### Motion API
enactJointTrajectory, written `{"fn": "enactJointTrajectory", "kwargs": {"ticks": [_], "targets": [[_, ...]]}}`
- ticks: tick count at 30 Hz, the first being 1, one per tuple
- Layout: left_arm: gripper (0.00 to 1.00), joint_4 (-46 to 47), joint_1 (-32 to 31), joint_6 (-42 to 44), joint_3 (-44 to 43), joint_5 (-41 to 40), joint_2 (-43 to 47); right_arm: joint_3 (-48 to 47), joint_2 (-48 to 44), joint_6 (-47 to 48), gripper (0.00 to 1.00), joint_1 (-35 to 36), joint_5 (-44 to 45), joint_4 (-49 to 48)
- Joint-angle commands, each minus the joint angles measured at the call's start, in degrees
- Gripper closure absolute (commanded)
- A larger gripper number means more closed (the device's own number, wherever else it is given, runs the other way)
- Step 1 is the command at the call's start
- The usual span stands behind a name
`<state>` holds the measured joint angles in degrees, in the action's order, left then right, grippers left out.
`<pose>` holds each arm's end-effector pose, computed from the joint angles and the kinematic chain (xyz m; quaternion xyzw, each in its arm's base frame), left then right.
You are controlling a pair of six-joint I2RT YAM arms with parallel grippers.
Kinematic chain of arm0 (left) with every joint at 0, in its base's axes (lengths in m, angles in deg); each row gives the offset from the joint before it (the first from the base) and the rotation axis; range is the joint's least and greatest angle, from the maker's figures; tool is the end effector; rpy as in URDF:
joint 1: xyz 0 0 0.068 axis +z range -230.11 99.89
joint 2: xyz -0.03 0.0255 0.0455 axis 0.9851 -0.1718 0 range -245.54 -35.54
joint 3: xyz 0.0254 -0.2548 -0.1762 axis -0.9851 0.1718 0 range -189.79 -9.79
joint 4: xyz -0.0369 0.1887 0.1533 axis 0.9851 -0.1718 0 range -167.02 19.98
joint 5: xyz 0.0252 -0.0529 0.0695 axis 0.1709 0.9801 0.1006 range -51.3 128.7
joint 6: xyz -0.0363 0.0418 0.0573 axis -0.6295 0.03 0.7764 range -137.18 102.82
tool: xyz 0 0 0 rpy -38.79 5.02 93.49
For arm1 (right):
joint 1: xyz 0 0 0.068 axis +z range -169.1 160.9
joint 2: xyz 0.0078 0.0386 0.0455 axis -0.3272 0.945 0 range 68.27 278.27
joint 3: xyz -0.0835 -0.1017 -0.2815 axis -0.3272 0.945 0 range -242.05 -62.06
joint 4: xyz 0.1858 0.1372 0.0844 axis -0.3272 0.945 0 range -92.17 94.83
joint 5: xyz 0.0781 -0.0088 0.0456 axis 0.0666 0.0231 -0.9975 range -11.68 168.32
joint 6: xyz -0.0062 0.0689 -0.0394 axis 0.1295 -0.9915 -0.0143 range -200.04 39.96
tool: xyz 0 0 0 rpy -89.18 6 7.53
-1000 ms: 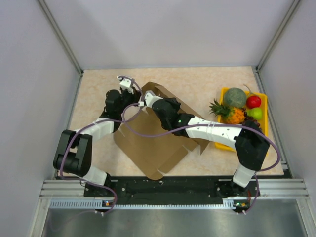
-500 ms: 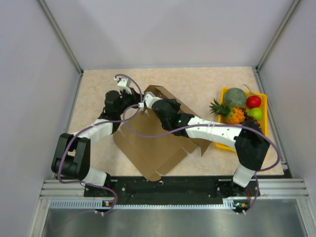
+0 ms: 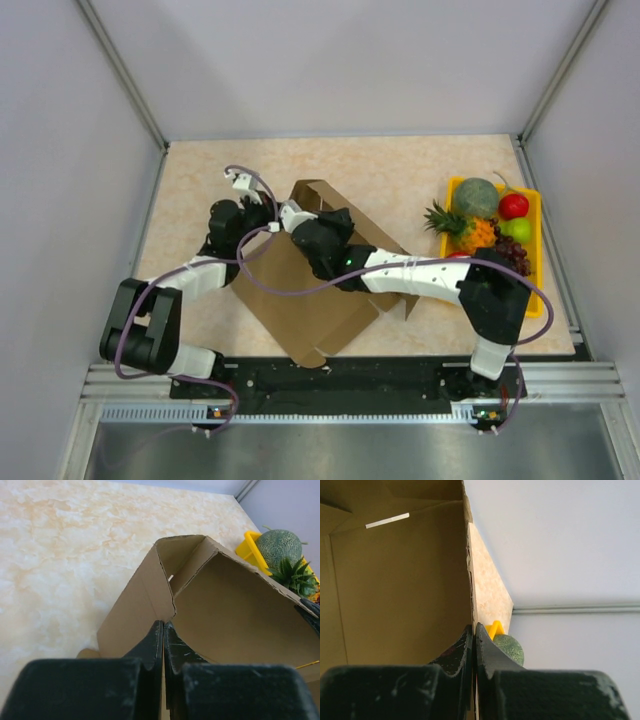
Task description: Fold the paper box
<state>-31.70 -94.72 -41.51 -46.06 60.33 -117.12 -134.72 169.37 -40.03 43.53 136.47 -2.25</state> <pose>0.2990 -0.1040 0.2765 0.0616 0.7434 -0.3495 0.5669 0.2376 0.3326 0.3026 -0.4303 0.6635 -0.3214 0.5209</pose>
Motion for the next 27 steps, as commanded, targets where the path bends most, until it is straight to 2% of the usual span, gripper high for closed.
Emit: {"fn": "enactJointTrajectory", "kwargs": {"ticks": [1,3,8,14,15,19,23,27], "targets": [[1.00,3.59,-0.33,-3.60,2.78,3.07,1.16,3.92,3.84,5.13,1.00,3.28,4.77,-11.76],[1.00,5.26,-0.33,-4.92,3.66,3.33,0.81,7.43,4.45,8.40,1.00,4.16,5.22,-19.12],[1.00,7.37,-0.33,-7.03,4.45,4.83,-0.16,12.80,4.55,16.41,1.00,6.36,6.01,-29.44],[1.00,10.28,0.02,-10.38,6.04,7.02,-0.60,13.95,3.49,14.40,1.00,6.45,3.99,-26.83],[0.98,9.93,0.80,-10.64,6.30,7.37,-0.25,14.04,3.40,14.22,1.00,6.36,3.47,-26.91],[0.72,9.75,4.93,-11.87,8.58,9.66,3.26,14.13,1.91,10.27,1.00,6.36,1.27,-23.04],[0.64,6.51,9.07,-11.87,10.43,10.45,8.00,13.95,2.52,10.18,1.00,6.28,0.30,-23.30],[0.64,-0.76,10.39,-10.30,8.33,4.49,9.16,13.42,2.26,9.04,1.00,5.84,-0.66,-22.16]]}}
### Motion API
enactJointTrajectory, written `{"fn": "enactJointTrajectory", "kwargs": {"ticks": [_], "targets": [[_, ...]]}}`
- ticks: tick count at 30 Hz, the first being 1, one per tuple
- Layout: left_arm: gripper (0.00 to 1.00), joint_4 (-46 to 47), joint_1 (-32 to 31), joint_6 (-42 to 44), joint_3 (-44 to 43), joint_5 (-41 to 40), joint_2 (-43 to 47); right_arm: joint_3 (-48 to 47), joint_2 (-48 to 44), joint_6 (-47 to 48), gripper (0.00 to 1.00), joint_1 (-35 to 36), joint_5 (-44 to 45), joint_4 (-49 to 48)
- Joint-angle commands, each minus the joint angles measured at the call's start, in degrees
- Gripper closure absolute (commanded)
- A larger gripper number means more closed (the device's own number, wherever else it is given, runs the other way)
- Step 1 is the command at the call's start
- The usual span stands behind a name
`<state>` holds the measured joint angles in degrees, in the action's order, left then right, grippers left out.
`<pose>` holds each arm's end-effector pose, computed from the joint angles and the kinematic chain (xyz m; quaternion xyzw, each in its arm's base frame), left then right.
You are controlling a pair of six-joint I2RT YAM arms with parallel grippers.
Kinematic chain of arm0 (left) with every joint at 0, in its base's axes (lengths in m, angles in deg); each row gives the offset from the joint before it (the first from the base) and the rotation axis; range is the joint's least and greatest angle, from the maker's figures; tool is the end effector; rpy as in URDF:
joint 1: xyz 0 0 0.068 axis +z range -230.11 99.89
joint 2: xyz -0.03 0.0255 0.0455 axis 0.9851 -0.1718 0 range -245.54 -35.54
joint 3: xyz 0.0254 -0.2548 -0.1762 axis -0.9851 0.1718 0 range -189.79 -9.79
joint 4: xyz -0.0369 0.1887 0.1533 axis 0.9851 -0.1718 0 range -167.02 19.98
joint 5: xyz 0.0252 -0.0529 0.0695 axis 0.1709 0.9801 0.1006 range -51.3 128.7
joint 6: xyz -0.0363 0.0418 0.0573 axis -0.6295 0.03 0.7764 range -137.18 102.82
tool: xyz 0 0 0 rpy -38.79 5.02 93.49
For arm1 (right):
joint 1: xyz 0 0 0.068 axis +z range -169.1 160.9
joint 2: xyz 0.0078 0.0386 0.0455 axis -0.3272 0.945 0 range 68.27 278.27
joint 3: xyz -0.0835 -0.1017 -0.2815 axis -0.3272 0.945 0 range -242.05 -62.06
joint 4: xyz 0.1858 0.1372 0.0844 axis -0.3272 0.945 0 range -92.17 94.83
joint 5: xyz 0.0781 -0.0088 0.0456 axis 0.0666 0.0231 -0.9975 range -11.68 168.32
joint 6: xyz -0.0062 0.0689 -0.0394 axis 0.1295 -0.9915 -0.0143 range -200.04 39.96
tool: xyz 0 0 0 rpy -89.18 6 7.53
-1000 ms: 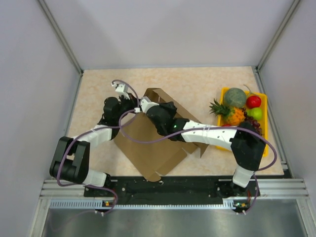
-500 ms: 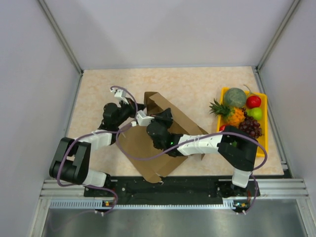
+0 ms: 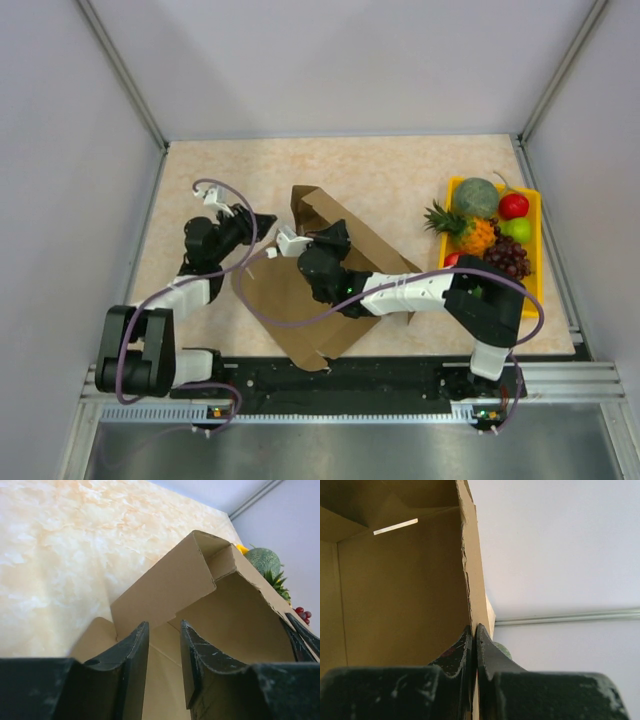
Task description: Fold the paper box
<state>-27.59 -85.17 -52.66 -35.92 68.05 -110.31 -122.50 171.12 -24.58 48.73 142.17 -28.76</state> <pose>0.2653 -0.0572 0.2598 -0.0257 0.7392 -0.4007 0.5407 0.2066 0.3442 0.2709 -0.4443 0.6022 -0.3642 0.5543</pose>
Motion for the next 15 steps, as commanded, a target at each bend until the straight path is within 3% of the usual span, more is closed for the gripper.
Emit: {"fn": "enactJointTrajectory", "kwargs": {"ticks": [1,3,4,8,15], "targets": [[0.63,-5.95,0.93,1.46,-2.78,-6.20,1.82,1.12,-0.10,-7.64,1.00,0.46,-6.72,5.57],[0.54,-7.01,0.93,4.44,-6.97,-7.63,-2.39,0.95,-0.89,-8.96,1.00,0.20,-8.21,7.33],[0.53,-6.58,1.10,5.42,-8.92,-4.15,-4.93,0.94,-1.50,-9.75,1.00,0.02,-8.48,8.21],[0.57,-14.40,1.19,9.55,-25.25,3.68,-19.68,0.24,-1.95,-10.37,1.00,-0.86,-9.62,10.14],[0.62,-12.38,-0.82,7.71,-36.79,6.59,-31.22,-0.20,-2.65,-11.60,1.00,-1.04,-10.68,11.21]]}}
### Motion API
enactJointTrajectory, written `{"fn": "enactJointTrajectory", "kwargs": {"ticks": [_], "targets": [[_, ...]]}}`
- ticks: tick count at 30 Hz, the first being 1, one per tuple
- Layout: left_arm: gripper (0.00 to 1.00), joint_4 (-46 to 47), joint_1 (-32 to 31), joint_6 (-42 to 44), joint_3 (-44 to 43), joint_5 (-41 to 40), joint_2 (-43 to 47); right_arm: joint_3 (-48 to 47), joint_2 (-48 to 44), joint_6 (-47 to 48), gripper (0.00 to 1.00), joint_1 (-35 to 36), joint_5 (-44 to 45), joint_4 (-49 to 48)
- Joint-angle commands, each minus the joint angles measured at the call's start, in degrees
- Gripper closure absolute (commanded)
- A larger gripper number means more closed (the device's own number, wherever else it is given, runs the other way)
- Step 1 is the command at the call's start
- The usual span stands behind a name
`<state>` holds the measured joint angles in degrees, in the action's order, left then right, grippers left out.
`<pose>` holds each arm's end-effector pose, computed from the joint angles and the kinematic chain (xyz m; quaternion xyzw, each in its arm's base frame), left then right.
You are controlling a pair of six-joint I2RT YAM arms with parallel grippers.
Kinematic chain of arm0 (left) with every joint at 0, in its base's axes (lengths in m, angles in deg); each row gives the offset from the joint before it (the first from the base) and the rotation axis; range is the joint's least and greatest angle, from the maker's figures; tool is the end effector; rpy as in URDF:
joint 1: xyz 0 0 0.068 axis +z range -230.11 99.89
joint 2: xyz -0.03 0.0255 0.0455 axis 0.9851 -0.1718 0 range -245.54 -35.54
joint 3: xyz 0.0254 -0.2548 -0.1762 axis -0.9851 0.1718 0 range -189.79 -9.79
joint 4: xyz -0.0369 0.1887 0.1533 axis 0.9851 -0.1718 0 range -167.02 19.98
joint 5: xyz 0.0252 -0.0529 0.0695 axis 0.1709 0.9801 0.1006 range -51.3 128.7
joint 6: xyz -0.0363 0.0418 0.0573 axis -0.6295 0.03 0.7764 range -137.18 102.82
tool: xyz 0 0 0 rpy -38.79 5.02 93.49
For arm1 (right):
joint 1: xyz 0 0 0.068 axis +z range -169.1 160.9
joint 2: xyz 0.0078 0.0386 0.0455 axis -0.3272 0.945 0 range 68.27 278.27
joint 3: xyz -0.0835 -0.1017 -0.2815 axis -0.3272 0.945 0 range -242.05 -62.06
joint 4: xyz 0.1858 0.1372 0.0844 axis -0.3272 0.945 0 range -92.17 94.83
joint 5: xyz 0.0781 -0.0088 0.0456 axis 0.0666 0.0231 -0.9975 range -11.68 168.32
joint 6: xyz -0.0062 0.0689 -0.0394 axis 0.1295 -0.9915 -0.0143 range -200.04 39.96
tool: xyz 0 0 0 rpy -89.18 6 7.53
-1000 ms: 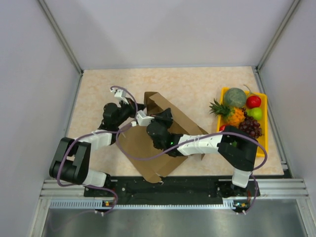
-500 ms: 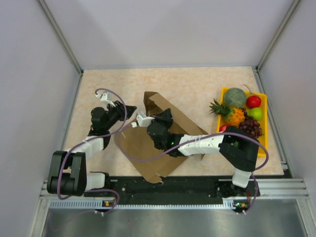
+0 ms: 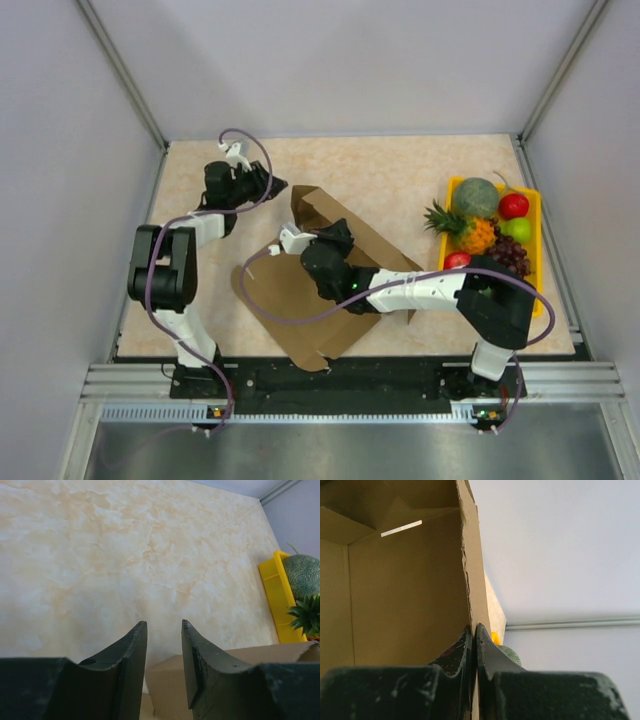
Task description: Fold the paper box
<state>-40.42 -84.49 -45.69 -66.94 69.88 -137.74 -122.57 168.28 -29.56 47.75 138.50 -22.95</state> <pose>0.4118 -0.0671 0.2553 -0.0010 0.7835 -0.3703 0.4990 0.2076 0.3347 0.2784 -0.4487 0.6152 -0.3315 0.5570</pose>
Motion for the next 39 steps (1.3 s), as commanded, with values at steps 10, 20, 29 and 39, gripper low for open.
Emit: {"fn": "enactJointTrajectory", "kwargs": {"ticks": [10,20,29,39], "targets": [[0.69,7.83,-4.49,-1.81,-0.96,11.89,-3.46,-1.01,2.12,-5.13,1.00,-0.14,-8.76,9.16],[0.73,11.00,-5.11,-1.11,10.64,13.12,3.49,-3.03,2.56,-8.38,1.00,-0.14,-13.24,14.62],[0.61,10.47,-9.23,9.06,12.14,7.85,5.77,-1.28,-0.16,-11.63,1.00,-0.75,-18.25,16.64],[0.58,15.66,-10.21,13.75,17.33,9.87,9.91,0.66,-4.99,-14.44,1.00,-2.69,-24.14,17.96]]}}
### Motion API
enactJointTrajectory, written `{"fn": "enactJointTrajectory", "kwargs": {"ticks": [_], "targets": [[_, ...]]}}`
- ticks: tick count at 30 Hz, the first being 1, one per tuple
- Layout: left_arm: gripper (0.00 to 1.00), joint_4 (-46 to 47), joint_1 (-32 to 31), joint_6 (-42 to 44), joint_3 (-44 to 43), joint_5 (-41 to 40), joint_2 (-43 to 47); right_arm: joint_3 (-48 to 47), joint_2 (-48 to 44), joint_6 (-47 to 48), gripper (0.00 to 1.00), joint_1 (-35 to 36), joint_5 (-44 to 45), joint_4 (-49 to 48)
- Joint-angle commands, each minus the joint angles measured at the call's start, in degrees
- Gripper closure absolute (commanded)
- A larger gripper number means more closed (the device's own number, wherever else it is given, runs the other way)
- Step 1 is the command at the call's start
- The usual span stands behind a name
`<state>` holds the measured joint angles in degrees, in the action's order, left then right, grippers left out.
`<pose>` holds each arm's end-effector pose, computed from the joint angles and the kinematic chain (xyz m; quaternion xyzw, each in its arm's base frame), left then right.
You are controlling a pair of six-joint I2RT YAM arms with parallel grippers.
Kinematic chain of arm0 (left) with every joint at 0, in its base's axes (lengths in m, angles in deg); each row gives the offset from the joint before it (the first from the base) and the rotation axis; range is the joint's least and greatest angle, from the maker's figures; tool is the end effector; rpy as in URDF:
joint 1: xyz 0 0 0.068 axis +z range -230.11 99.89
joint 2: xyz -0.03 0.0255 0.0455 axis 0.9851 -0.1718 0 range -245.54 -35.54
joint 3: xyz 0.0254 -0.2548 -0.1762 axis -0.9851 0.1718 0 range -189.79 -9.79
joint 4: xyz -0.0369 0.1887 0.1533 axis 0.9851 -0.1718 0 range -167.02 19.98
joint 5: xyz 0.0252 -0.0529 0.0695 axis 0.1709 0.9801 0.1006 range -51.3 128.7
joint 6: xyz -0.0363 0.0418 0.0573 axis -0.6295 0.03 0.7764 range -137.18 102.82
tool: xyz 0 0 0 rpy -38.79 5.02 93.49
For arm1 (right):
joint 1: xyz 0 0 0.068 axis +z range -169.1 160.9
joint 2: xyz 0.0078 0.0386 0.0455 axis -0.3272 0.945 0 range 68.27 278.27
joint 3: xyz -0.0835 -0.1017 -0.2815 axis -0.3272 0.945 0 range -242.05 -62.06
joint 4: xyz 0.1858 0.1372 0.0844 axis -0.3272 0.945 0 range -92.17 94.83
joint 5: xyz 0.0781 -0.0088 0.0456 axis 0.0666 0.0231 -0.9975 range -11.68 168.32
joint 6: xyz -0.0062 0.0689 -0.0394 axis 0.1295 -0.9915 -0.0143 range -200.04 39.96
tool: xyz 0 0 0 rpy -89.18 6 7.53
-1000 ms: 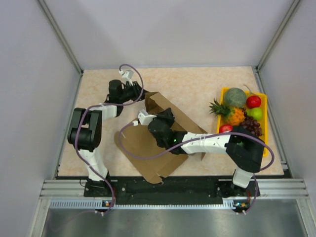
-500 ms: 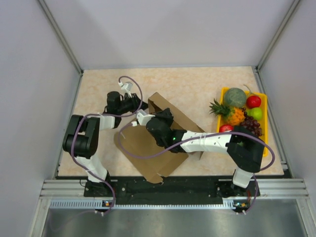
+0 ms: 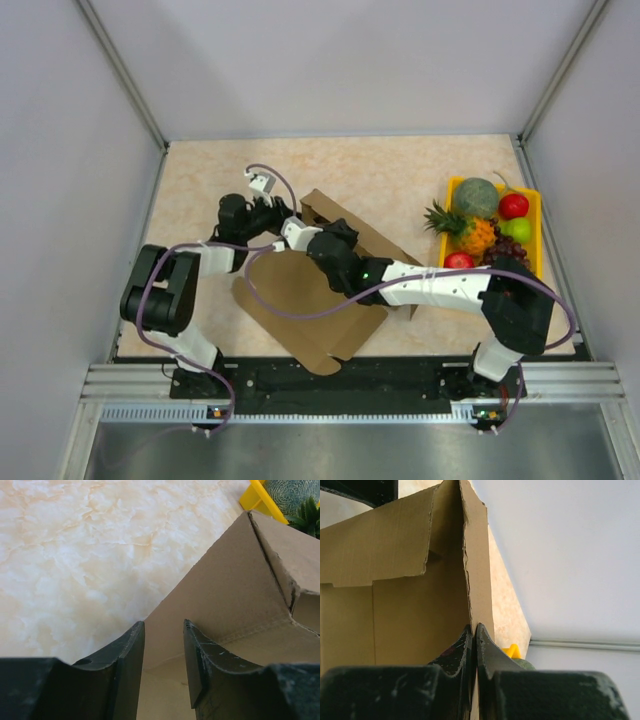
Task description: Fold the paper box
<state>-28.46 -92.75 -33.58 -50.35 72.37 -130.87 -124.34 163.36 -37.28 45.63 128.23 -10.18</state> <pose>0.3396 -0.1151 0.2335 0.1552 0.7556 -0.3688 0.5186 0.2089 0.3200 0.2926 -0.4815 0.6350 -0.2558 0.5472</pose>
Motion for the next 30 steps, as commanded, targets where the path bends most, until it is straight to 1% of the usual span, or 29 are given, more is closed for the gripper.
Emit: {"fn": "enactJointTrajectory", "kwargs": {"ticks": [1,4,6,8,11,17,19,22,24,28,30], "targets": [[0.58,4.57,-1.95,1.38,1.61,7.29,3.74,2.60,-0.34,-6.81,1.00,-0.57,-14.22,5.29],[0.59,6.42,-1.86,0.15,3.98,7.37,5.67,2.25,0.09,-6.73,1.00,-0.57,-14.76,6.60],[0.58,7.57,-1.68,-0.29,5.22,7.29,6.73,2.25,1.15,-6.38,1.00,-0.57,-13.01,6.69],[0.58,5.83,-1.16,-0.47,5.66,7.02,7.96,2.60,1.15,-6.20,1.00,-0.48,-11.95,6.78],[0.57,4.33,-0.02,-1.61,4.96,6.76,8.58,3.48,-0.42,-6.29,1.00,-0.13,-12.38,7.83],[0.57,3.70,1.13,-2.23,4.78,9.13,7.88,4.97,-5.61,-7.95,1.00,0.22,-12.02,11.00],[0.57,5.37,1.22,-3.36,5.39,10.27,7.44,5.33,-7.02,-9.01,1.00,0.40,-12.73,12.75],[0.57,8.26,1.22,-4.77,7.23,11.15,7.88,5.68,-6.33,-8.84,1.00,0.84,-14.14,14.69],[0.56,8.97,1.31,-4.87,8.47,10.19,9.45,5.85,-5.62,-8.40,1.00,0.92,-14.14,16.27],[0.58,11.17,1.22,-9.15,12.85,8.52,12.09,5.42,-4.74,-8.40,1.00,0.92,-15.10,17.94],[0.59,12.14,1.31,-10.22,14.71,5.46,14.37,5.50,-5.61,-8.48,1.00,0.84,-15.81,18.03]]}}
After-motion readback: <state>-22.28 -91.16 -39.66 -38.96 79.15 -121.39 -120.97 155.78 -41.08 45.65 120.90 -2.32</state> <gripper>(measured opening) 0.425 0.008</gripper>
